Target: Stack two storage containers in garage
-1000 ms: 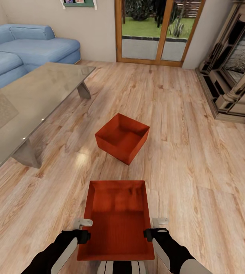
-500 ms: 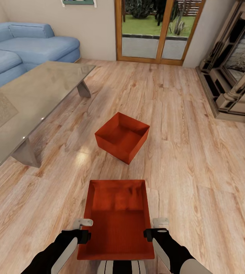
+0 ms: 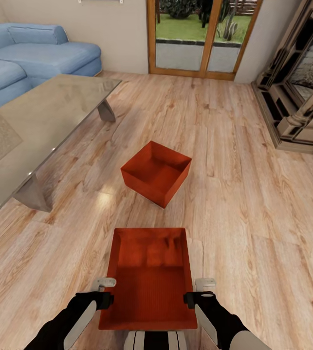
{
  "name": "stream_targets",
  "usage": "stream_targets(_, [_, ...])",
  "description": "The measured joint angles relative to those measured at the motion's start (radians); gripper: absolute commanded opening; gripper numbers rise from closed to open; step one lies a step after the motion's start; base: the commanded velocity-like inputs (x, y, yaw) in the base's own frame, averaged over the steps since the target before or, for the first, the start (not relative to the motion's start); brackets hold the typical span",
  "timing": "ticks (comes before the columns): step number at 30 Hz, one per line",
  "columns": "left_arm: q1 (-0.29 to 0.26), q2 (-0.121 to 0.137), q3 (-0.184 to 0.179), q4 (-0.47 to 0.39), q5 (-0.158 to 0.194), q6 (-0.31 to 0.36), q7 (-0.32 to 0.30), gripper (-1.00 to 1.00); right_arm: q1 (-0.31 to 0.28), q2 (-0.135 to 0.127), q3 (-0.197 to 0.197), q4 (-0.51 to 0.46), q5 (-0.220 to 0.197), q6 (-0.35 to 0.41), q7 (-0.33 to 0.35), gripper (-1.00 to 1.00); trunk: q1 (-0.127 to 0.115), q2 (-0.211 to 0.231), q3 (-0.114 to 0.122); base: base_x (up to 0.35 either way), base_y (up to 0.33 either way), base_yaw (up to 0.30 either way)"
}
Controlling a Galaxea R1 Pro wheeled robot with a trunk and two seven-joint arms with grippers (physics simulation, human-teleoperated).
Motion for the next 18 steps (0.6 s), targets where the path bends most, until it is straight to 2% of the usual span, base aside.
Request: stream_targets(18, [0.000, -0.001, 0.009, 0.004, 0.002, 0.001, -0.021, 1.00, 0.000, 0.000, 0.000, 0.000, 0.000, -0.001, 0.000, 1.00, 0.000, 0.000, -0.010, 0.000, 0.000, 0.000])
